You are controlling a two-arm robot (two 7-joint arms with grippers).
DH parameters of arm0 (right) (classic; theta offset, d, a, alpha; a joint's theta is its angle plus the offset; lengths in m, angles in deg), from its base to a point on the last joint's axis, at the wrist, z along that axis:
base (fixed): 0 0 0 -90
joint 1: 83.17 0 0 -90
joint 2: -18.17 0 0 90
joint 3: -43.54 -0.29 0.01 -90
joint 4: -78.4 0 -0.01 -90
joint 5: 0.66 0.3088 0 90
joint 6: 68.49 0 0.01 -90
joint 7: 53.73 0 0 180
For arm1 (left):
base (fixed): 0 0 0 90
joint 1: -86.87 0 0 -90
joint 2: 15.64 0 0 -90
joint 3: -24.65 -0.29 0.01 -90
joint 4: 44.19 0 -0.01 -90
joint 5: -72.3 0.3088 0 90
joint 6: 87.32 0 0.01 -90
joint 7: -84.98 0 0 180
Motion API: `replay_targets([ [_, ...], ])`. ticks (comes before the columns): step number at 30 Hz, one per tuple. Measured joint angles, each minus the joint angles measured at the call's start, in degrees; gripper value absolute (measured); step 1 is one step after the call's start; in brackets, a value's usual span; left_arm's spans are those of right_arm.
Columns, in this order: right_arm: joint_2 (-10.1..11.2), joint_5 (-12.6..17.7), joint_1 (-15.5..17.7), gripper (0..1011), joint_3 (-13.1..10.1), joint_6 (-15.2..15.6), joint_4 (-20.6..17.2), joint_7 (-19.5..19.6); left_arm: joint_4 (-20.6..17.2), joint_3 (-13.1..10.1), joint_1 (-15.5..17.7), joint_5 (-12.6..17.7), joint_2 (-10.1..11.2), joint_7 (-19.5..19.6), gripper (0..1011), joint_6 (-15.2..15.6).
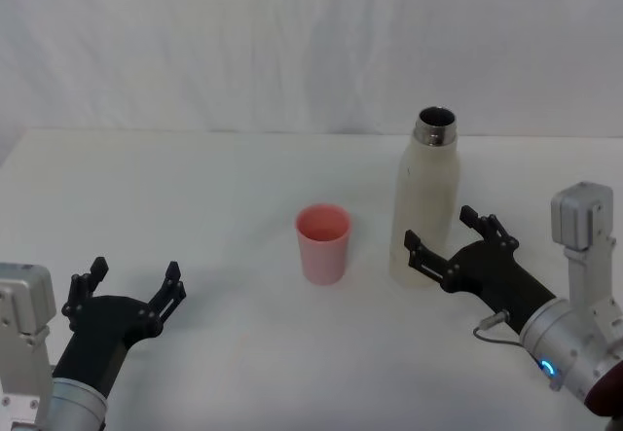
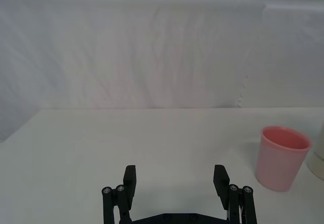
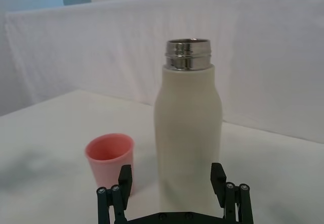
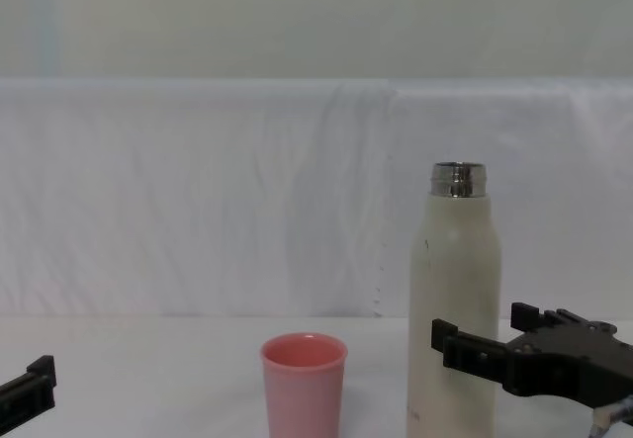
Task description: Grasp the thermos with one hand and pour water into the cup lid.
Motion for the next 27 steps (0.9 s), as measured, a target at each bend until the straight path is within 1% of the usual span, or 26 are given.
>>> replay_targets([
  [11, 0.5, -0.3, 3.3, 1001, -0.3, -0.8, -3.1, 0.0, 0.0, 0.0, 0.0, 0.0, 0.0, 0.0, 1001, 0.0],
  [17, 0.1, 0.6, 5.2, 1001, -0.4, -2.2, -3.4, -0.4, 0.0, 0.0, 0.0, 0.0, 0.0, 0.0, 1001, 0.0],
  [27, 0.1, 0.6, 5.0, 1001, -0.4, -2.1, -3.4, -0.4, 0.0, 0.0, 0.0, 0.0, 0.0, 0.0, 1001, 0.0],
])
